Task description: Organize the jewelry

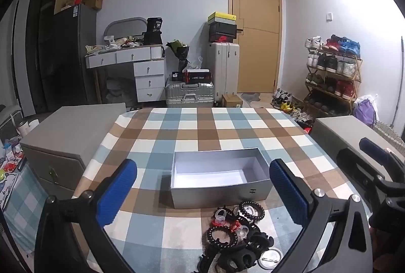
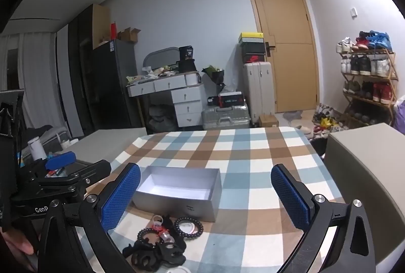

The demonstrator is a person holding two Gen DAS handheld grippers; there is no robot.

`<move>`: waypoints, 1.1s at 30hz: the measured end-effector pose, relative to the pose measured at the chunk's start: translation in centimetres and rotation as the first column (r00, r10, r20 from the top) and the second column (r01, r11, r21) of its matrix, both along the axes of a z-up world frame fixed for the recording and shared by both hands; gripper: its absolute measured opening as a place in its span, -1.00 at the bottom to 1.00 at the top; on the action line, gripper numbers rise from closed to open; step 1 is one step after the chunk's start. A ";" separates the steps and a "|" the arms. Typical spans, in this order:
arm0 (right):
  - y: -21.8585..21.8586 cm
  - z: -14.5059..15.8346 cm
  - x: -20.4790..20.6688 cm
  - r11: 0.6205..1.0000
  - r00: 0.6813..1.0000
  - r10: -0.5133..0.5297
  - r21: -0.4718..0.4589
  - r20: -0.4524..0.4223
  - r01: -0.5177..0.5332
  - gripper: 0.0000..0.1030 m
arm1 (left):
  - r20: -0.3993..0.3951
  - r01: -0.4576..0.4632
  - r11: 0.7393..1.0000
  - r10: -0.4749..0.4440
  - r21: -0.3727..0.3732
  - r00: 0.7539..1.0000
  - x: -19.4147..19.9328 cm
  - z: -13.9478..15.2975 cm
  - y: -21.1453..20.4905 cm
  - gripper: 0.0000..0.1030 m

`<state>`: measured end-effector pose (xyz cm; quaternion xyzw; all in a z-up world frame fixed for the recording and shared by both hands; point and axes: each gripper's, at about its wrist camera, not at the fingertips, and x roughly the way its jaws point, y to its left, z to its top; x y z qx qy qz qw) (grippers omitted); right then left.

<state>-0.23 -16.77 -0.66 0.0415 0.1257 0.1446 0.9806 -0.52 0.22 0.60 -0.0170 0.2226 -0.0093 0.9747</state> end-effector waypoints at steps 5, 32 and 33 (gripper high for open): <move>-0.2 -0.1 0.0 1.000 1.000 0.002 0.005 -0.004 -0.002 1.00 | -0.002 0.008 1.000 -0.008 -0.001 1.000 0.0 0.0 -0.3 0.98; -0.4 -0.4 0.0 1.000 1.000 0.003 0.014 -0.010 -0.003 1.00 | -0.008 0.015 1.000 -0.015 -0.006 1.000 -0.2 -0.8 0.0 0.98; -0.4 -0.4 0.0 1.000 1.000 0.003 0.013 -0.010 -0.003 1.00 | -0.010 0.016 1.000 -0.016 -0.007 1.000 -0.2 -0.8 0.0 0.98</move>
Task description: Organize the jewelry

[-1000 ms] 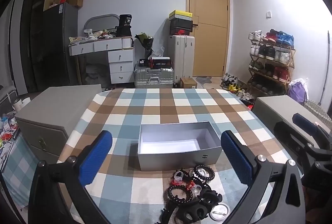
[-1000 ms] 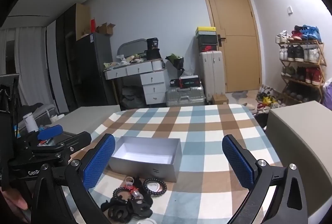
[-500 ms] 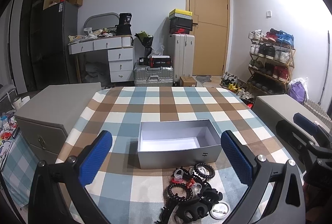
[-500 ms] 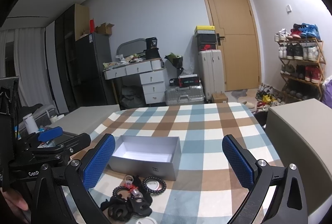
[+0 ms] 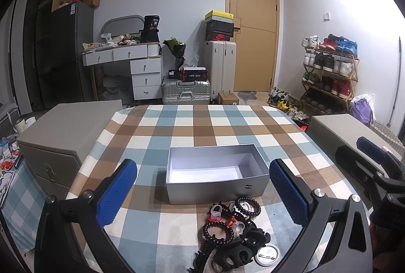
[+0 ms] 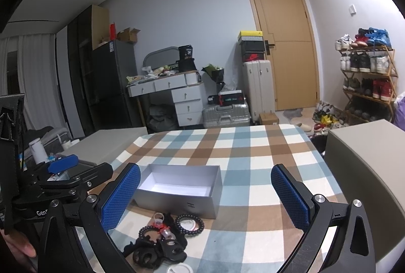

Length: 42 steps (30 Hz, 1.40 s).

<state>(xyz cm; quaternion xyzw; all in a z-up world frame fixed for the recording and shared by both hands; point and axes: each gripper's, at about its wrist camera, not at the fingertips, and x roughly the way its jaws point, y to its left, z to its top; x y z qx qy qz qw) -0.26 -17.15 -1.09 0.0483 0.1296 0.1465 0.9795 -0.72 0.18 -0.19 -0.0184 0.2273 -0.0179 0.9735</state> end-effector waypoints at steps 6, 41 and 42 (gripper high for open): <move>0.0 0.0 0.0 1.000 1.000 0.002 0.003 -0.002 -0.002 1.00 | 0.001 0.001 1.000 -0.001 -0.001 1.000 0.0 0.1 -0.1 0.98; 0.0 -0.3 0.0 1.000 1.000 0.013 -0.003 -0.014 -0.013 1.00 | -0.062 0.050 0.996 -0.054 -0.073 0.997 0.2 -1.5 0.9 0.98; -0.1 -0.5 0.1 1.000 1.000 0.011 -0.008 -0.017 -0.011 1.00 | -0.073 0.062 0.995 -0.068 -0.080 0.995 0.1 -1.9 1.1 0.98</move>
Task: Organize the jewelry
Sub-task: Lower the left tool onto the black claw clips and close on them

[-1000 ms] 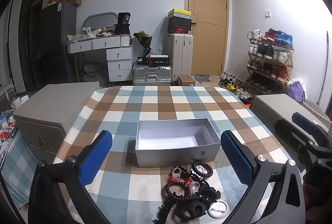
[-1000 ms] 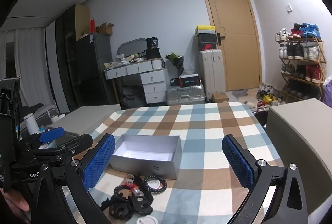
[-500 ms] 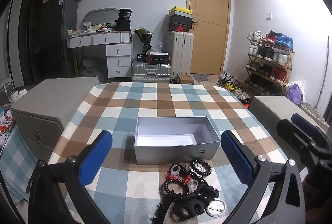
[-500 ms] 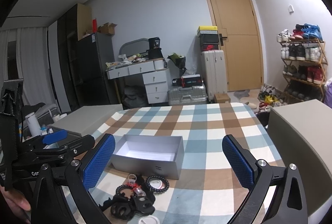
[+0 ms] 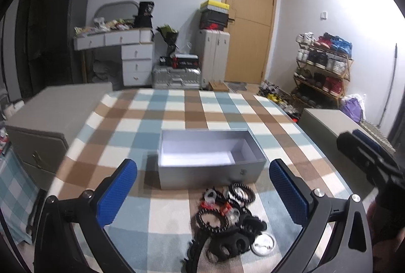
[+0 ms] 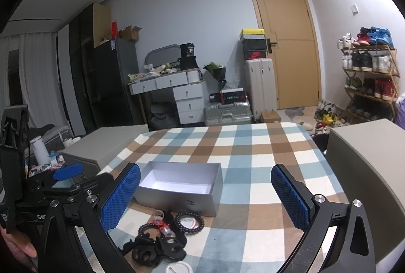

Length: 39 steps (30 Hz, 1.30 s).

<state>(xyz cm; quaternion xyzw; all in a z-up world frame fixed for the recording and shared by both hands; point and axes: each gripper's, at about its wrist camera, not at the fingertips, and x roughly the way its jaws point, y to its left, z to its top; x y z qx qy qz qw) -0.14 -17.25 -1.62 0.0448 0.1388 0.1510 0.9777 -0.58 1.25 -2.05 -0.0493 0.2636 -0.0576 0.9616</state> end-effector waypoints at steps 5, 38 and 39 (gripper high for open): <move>-0.5 -1.3 0.6 1.000 0.999 -0.009 -0.008 -0.038 0.009 1.00 | -0.067 0.060 0.998 -0.061 -0.009 0.996 -0.3 -2.2 0.2 0.98; -1.4 -5.5 2.2 1.000 0.987 0.012 0.020 -0.162 -0.009 1.00 | -0.286 0.345 0.934 -0.357 -0.095 0.889 -1.0 -7.4 -1.6 -0.20; -1.4 -5.5 2.2 1.000 0.986 0.014 0.020 -0.163 -0.011 1.00 | -0.286 0.348 0.933 -0.360 -0.096 0.888 -1.1 -7.4 -1.6 -0.20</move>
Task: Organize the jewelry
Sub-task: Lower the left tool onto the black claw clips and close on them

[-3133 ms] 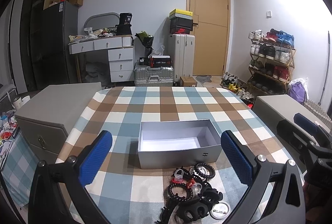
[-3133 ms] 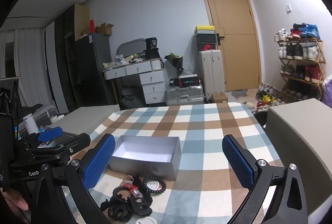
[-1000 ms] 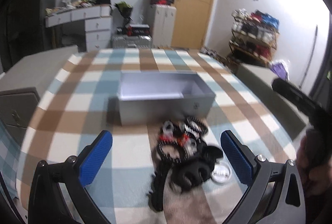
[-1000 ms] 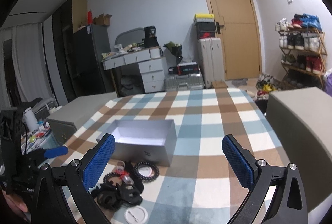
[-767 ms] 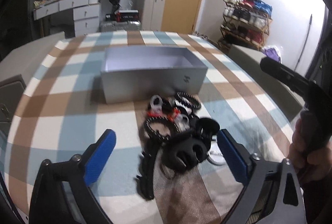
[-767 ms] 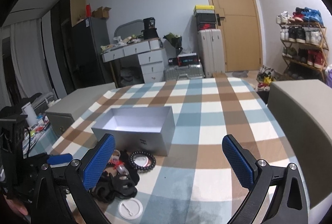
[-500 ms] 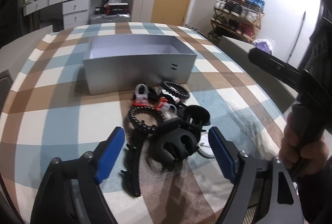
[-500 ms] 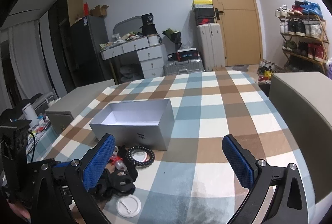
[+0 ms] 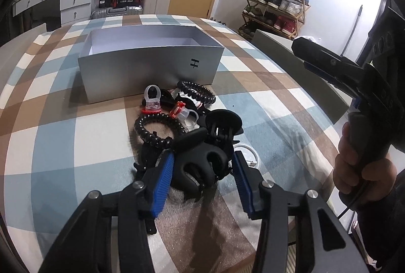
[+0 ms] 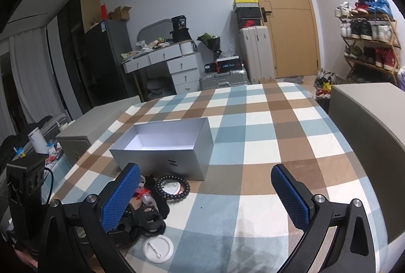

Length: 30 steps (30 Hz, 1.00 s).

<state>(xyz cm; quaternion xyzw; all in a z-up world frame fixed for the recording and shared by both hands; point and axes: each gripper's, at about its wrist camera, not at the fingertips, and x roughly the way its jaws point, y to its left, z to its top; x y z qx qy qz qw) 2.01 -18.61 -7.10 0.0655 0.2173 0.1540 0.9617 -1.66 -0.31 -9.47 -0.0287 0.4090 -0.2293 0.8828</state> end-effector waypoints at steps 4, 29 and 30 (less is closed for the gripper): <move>0.1 0.0 -0.1 1.000 1.000 0.007 0.005 -0.005 -0.007 1.00 | 0.008 0.005 1.000 -0.005 0.005 1.000 -0.3 0.3 0.1 -0.21; 5.3 -4.5 -0.5 0.963 0.938 0.259 -0.013 -0.229 -0.269 1.00 | 0.008 -0.019 0.988 0.020 -0.153 1.000 1.3 1.1 4.2 -0.21; 6.0 -4.8 -0.6 0.956 0.930 0.279 -0.024 -0.241 -0.293 1.00 | 0.007 -0.020 0.988 0.021 -0.155 1.000 1.3 1.1 4.3 -0.21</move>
